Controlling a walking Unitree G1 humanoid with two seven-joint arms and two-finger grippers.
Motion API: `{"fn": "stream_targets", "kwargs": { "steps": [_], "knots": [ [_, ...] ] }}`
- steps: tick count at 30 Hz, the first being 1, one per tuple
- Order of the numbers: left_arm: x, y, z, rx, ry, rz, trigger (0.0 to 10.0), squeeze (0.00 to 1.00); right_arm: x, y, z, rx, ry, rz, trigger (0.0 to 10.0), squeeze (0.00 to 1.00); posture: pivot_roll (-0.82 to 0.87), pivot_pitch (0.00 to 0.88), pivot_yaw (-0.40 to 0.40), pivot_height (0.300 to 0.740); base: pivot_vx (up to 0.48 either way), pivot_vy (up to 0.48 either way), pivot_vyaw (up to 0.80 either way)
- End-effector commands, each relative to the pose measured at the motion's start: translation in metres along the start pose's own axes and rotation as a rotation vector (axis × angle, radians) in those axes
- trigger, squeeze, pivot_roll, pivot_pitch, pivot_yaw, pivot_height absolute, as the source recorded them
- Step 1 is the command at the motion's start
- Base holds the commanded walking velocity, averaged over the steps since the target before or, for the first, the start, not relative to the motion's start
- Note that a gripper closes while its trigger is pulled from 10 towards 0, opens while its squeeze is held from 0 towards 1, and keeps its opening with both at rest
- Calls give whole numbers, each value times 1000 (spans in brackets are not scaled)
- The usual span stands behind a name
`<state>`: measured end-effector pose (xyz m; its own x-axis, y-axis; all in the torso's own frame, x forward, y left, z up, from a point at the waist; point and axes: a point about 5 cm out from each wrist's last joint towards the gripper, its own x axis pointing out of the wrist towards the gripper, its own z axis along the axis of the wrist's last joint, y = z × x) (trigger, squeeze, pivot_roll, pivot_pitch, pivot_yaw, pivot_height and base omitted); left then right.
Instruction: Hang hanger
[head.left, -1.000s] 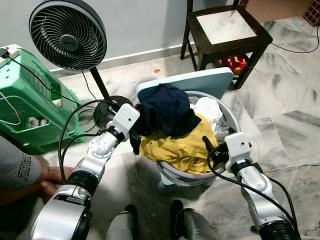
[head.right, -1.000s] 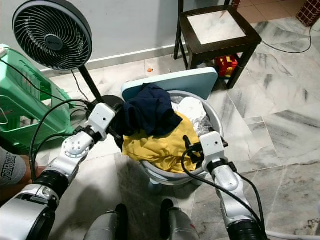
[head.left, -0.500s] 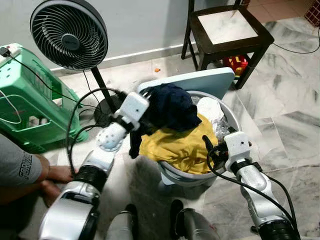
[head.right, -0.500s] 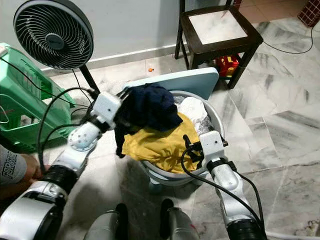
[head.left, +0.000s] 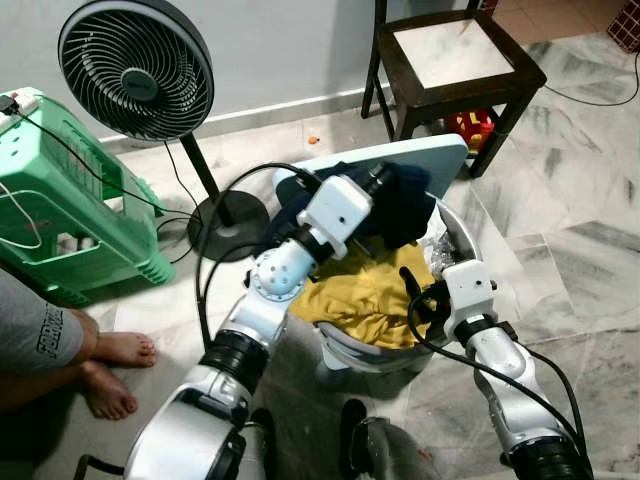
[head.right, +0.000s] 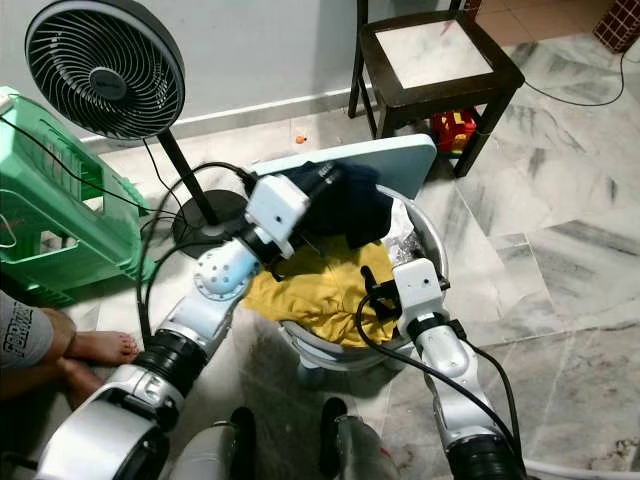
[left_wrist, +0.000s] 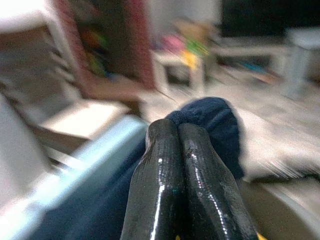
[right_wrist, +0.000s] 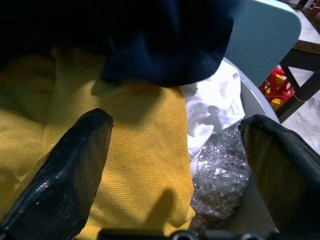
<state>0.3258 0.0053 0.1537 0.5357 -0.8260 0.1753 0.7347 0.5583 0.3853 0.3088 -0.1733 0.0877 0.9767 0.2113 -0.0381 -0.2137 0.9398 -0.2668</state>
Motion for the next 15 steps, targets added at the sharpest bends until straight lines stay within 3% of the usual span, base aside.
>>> {"fn": "stream_targets", "kwargs": {
  "steps": [1, 6, 9, 10, 11, 12, 13, 15],
  "knots": [
    [-13, -21, -22, -7, 109, -121, 0, 0, -6, -2, -8, 2, 24, -10, 10000, 0, 56, 331, 10, 740, 0, 0, 0],
    [-43, -29, -50, -5, 254, -135, 0, 0, -7, -3, -9, -1, 27, -15, 10000, 0, 61, 332, 10, 740, 0, 0, 0],
    [-53, -27, -57, 5, 297, -128, 353, 0, -6, -4, -8, -2, 27, -15, 10000, 0, 63, 332, 8, 740, 0, 0, 0],
    [-61, -24, -61, 29, 330, -111, 3765, 0, -6, -4, -8, -3, 27, -14, 10000, 0, 69, 332, 5, 740, 0, 0, 0],
    [-63, -22, -62, 37, 340, -104, 3765, 0, -5, -4, -8, -3, 27, -14, 10000, 0, 69, 332, 5, 740, 0, 0, 0],
    [-66, -19, -63, 43, 350, -92, 7451, 0, -5, -4, -8, -4, 27, -13, 10000, 0, 70, 333, 4, 740, 0, 0, 0],
    [-70, -15, -64, 52, 366, -73, 10000, 0, -5, -4, -8, -5, 27, -11, 10000, 0, 72, 333, 2, 740, 0, 0, 0],
    [-73, -8, -63, 81, 374, -34, 10000, 0, -4, -4, -7, -5, 26, -8, 10000, 0, 76, 333, 1, 740, 0, 0, 0]
  ]
}}
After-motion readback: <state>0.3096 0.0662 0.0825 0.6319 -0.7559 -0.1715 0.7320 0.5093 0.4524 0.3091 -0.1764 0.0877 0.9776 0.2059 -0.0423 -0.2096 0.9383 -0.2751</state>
